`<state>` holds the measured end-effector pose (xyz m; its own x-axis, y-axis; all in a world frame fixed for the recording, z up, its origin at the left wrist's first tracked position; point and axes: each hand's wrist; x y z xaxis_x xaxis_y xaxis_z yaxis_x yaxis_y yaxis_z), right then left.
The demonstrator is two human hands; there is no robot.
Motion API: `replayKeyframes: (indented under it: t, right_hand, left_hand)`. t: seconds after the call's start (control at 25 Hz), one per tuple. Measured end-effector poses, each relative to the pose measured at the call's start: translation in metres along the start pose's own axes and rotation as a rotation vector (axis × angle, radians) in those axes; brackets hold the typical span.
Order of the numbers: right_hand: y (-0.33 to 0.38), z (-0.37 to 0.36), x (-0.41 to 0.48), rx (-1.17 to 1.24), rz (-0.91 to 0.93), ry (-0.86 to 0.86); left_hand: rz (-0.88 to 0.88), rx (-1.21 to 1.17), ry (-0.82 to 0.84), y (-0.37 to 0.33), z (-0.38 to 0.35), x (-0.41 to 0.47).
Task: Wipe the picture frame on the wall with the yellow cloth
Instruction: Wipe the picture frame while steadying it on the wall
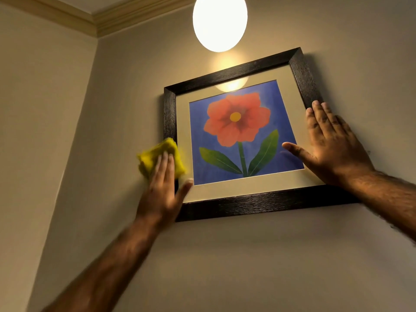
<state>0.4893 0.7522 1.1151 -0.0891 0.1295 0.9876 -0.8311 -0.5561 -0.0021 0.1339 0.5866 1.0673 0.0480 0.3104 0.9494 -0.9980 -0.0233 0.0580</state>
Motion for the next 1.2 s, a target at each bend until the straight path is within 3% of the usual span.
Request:
replayKeyframes:
  t: [0.16,0.32,0.48,0.64,0.8,1.04,1.2]
  right_hand:
    - [-0.001,-0.004,0.0,-0.012,-0.003,-0.025]
    - [-0.002,-0.004,0.001,-0.014,-0.006,-0.02]
    - [0.0,-0.003,0.001,-0.026,-0.005,-0.018]
    - [0.0,-0.003,0.0,-0.028,-0.016,-0.013]
    - [0.002,-0.001,-0.002,-0.021,-0.01,0.004]
    - [0.003,0.001,-0.002,-0.014,-0.018,-0.001]
    - [0.004,0.002,-0.001,-0.012,-0.017,-0.001]
  left_hand:
    - [0.064,0.006,0.051,0.002,0.038,0.118]
    - [0.087,0.077,0.05,0.006,0.043,0.151]
    - [0.077,0.051,0.026,-0.002,0.033,0.121]
    - [-0.008,0.038,-0.022,-0.003,0.002,0.031]
    - [-0.016,0.05,0.036,-0.004,-0.012,-0.037]
    - [-0.042,0.03,-0.157,-0.001,0.053,-0.001]
    - [0.046,0.013,-0.039,-0.002,0.075,0.025]
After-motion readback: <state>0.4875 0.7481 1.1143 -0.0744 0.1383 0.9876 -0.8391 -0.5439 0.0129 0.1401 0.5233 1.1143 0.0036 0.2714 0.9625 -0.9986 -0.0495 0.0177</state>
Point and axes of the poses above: each hand's wrist, its own x-axis towards the middle knuckle, its own z-axis out of the back of the hand, y = z × x, and after that the axes turned 8 degrees about y, right-handed
